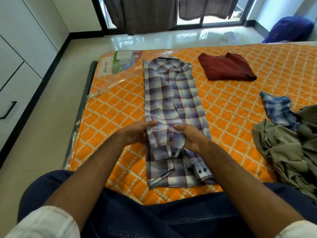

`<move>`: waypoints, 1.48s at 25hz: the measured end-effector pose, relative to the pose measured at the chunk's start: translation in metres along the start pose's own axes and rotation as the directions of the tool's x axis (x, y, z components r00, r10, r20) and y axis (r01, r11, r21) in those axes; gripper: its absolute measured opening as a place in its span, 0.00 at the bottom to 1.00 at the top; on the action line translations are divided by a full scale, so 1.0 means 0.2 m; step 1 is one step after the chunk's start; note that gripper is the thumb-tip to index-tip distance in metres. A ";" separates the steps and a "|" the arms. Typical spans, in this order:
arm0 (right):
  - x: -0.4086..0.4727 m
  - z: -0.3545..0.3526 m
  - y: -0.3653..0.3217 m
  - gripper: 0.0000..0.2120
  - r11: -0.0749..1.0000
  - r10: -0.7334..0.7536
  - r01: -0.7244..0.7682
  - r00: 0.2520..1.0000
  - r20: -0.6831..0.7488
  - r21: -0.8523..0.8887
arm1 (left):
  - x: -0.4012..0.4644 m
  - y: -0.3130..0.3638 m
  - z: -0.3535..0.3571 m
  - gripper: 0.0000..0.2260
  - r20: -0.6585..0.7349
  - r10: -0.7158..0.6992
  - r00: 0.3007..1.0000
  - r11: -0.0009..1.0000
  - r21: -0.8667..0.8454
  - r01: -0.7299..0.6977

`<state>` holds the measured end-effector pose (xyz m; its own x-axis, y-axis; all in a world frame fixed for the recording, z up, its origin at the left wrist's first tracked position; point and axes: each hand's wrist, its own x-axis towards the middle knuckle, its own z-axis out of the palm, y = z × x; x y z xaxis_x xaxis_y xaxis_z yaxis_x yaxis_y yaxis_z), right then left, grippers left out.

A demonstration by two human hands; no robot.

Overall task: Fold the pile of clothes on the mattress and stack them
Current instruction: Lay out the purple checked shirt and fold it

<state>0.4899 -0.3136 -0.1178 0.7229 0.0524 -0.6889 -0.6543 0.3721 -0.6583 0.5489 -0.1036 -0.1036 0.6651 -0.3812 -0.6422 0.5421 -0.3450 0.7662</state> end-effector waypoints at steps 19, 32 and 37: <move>0.05 -0.03 -0.13 0.08 0.509 -0.175 0.093 0.985 0.003 -0.856 | 0.12 -0.01 -0.09 0.14 -0.168 0.117 0.979 0.908 0.418 -0.037; 1.24 0.28 -0.91 0.27 -0.155 -0.704 0.301 0.635 0.319 -0.941 | 1.34 0.60 -0.64 0.22 -0.362 0.681 0.637 0.695 0.593 -0.406; 1.50 0.32 -0.99 0.30 -0.281 -0.714 0.231 0.599 0.363 -0.932 | 1.61 0.71 -0.80 0.20 -0.250 0.783 0.569 0.470 0.838 -0.278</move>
<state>0.8509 -0.3119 -0.1735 0.9805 0.1023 0.1679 0.1436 -0.9558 -0.2567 0.9225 -0.1387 -0.1986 0.9316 -0.2725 0.2404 -0.3606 -0.7747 0.5194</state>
